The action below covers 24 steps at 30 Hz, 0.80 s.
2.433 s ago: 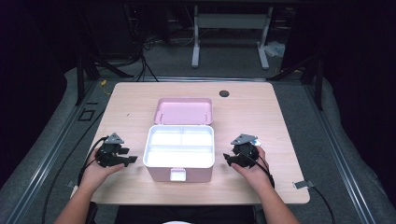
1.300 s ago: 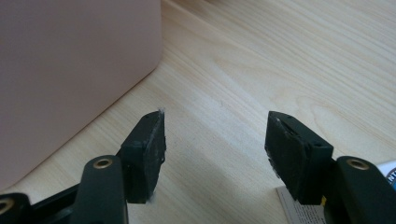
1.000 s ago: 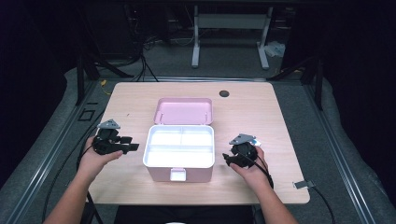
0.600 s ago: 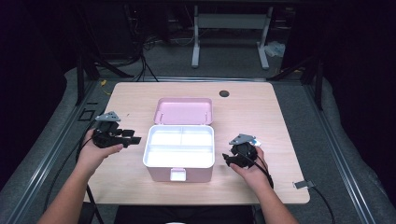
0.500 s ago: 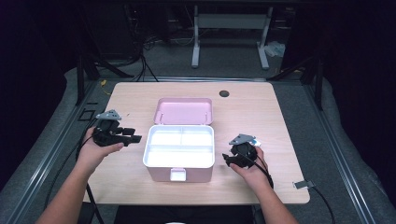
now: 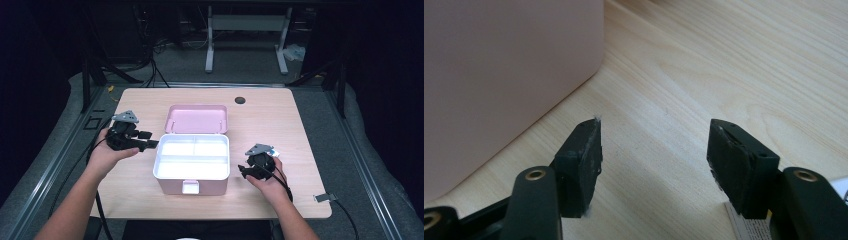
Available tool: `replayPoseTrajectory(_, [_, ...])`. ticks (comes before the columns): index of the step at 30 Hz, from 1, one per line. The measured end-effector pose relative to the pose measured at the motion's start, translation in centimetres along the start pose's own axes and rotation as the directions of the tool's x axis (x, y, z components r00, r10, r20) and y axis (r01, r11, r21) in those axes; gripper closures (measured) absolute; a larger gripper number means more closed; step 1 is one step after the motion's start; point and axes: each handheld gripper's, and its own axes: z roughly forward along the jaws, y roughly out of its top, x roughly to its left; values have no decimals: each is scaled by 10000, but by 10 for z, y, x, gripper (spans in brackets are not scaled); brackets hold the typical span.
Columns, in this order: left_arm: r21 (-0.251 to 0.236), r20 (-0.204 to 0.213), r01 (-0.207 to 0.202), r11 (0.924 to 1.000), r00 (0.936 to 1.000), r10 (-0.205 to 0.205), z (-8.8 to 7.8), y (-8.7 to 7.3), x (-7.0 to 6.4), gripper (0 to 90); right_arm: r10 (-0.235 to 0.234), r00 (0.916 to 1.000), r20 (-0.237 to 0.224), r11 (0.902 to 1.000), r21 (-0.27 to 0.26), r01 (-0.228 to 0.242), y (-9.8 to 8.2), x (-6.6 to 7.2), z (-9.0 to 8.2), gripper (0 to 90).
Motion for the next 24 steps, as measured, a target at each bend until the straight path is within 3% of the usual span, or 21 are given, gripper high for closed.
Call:
replayPoseTrajectory(9, [700,58,-941,9931,9956,939,5,16,-11,582,5,10000,-8,10000,27,-5,0,0,0,386])
replayPoseTrajectory(10, [941,91,-1232,9879,9924,1229,7,20,-15,593,-10,10000,-56,10000,45,10,0,0,0,386])
replayPoseTrajectory(15, [1475,232,-1738,9737,9848,1723,13,28,-22,639,-16,10000,-54,10000,54,16,0,0,0,387])
replayPoseTrajectory(16, [1475,232,-1738,9737,9848,1723,13,28,-22,652,-21,10000,-53,10000,54,21,0,0,0,387])
replayPoseTrajectory(20, [2041,805,-2413,9488,9700,2293,22,35,-29,673,-9,10000,-68,10000,71,9,0,-1,1,387])
replayPoseTrajectory(24, [2557,1005,-2990,9194,9540,2823,29,43,-37,694,-1,10000,-59,10000,65,1,-1,-1,1,387])
